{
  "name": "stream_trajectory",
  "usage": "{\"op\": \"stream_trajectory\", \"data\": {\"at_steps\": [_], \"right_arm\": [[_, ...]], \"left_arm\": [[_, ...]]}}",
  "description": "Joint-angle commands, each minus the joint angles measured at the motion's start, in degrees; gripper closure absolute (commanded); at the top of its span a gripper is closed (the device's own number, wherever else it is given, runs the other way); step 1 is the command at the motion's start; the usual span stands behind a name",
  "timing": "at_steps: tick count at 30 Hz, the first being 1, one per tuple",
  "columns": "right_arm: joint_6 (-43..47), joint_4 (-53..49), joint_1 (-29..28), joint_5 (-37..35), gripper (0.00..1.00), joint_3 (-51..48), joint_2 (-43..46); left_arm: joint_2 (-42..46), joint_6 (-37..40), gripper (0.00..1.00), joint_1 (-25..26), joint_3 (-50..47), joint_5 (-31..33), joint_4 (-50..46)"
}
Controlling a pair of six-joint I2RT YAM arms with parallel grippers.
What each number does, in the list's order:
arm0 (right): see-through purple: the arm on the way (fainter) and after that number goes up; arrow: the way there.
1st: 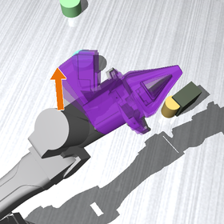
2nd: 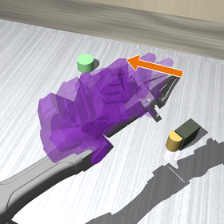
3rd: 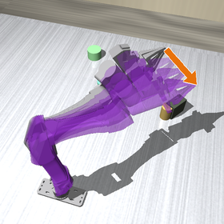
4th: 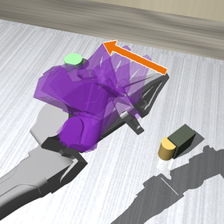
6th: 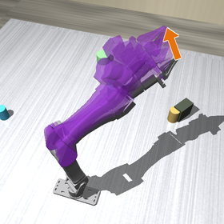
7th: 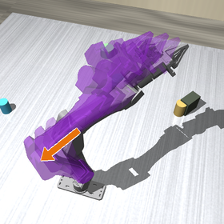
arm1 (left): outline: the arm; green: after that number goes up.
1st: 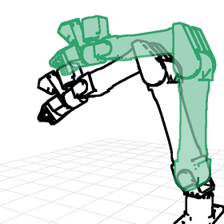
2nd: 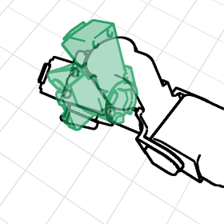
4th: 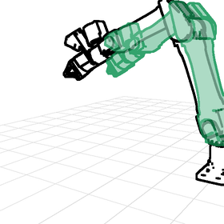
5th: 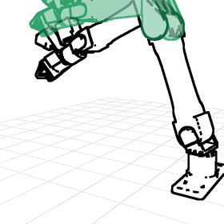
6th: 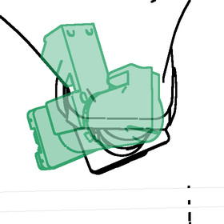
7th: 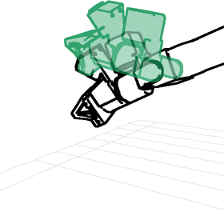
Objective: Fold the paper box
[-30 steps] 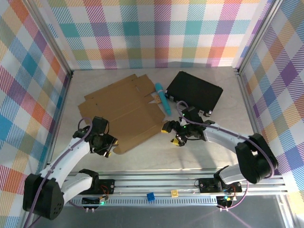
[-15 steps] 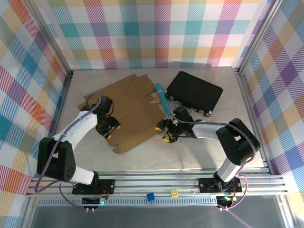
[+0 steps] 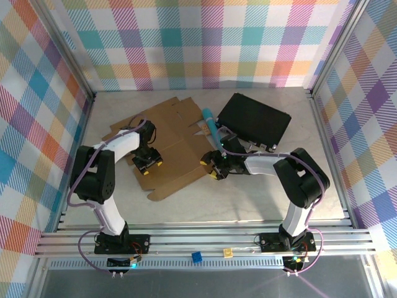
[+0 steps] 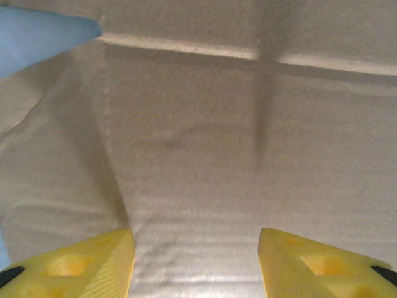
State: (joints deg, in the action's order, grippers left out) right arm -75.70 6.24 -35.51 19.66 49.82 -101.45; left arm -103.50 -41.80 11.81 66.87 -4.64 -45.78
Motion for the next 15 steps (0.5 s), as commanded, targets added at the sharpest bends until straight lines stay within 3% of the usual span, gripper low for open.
{"op": "stream_trajectory", "data": {"at_steps": [1, 15], "right_arm": [[-0.2, -3.8, -0.9, -3.2, 0.36, -1.0, 4.1], [0.4, -2.6, -1.3, -4.7, 0.35, 2.7, -1.7]], "left_arm": [[-1.4, 2.7, 0.45, -0.7, 1.3, -0.1, 0.1], [-4.3, 5.2, 0.46, -0.7, 2.0, -0.1, -0.9]]}}
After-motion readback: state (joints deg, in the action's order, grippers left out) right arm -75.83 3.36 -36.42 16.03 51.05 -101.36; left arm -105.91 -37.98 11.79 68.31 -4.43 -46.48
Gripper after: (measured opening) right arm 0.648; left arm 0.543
